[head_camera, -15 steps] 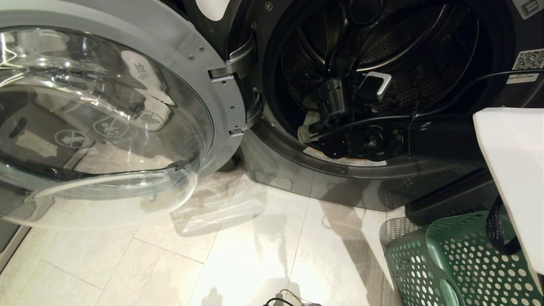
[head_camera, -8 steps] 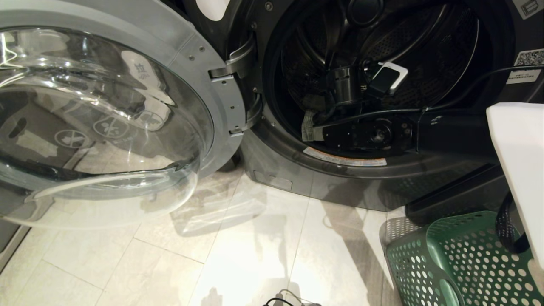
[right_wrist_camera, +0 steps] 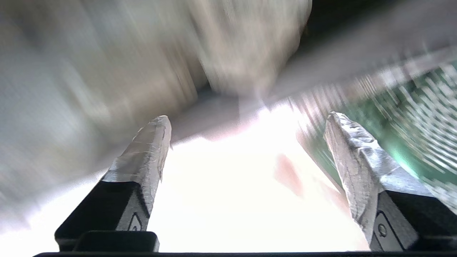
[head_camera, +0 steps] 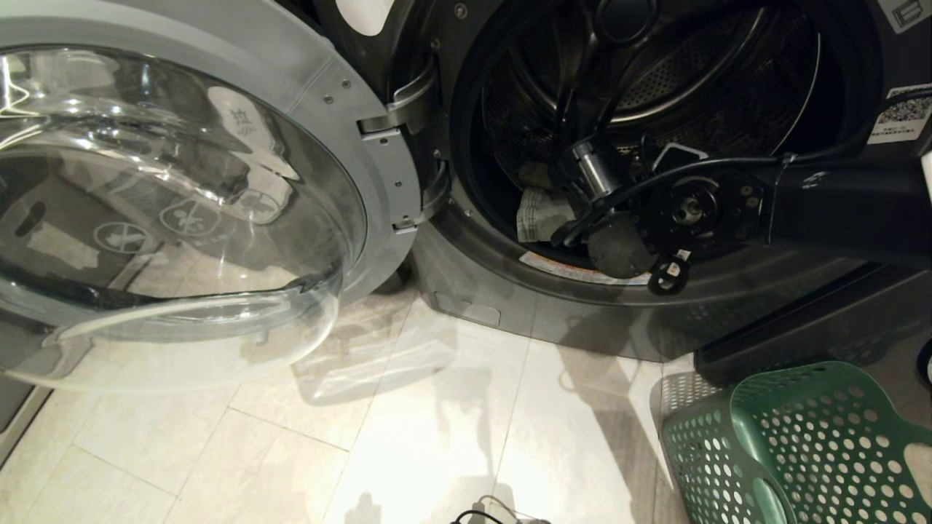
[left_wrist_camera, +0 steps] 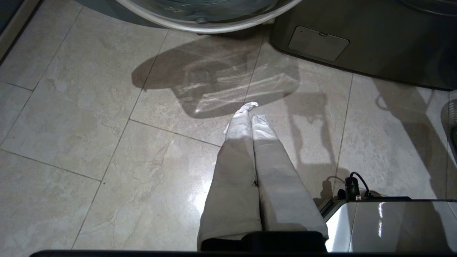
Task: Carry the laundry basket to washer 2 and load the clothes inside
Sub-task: Place the clothes into the washing machine
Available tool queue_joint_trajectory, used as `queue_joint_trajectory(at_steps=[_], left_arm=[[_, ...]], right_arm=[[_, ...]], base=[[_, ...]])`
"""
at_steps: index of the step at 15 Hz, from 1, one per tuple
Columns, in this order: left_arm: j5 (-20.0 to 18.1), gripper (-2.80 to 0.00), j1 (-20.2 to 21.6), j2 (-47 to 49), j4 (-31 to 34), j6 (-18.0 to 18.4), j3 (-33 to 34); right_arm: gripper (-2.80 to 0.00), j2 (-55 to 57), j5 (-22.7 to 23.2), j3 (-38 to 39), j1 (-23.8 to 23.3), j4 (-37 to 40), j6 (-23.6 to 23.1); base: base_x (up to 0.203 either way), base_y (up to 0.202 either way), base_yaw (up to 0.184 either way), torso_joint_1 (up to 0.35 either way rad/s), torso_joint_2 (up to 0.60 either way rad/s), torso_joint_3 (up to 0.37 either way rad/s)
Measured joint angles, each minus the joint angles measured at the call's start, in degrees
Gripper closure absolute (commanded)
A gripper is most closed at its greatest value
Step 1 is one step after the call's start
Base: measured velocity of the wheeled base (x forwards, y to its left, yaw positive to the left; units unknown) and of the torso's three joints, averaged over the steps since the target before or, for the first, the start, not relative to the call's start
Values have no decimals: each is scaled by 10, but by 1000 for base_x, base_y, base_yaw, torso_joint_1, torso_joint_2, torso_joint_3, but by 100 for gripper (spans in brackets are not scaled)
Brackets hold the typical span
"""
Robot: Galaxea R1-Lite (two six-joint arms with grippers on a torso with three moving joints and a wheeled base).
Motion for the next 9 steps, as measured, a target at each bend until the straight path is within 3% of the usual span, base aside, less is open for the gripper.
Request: queue_joint_trajectory(at_steps=[2,3,7,9], left_arm=[[0,0,0,0,0,0,0],[0,0,0,0,0,0,0],[0,0,1,0,0,0,0],[0,0,0,0,0,0,0]], right_arm=[[-280,-10,92,-2,1,116,7],[0,-14,129,-3,10,148,8],[0,-20,163,-6,41,158,13],[0,-11,175,-9,27,159,9]], base=[[0,0,0,0,0,0],[0,0,0,0,0,0],[0,0,0,0,0,0],[0,0,0,0,0,0]])
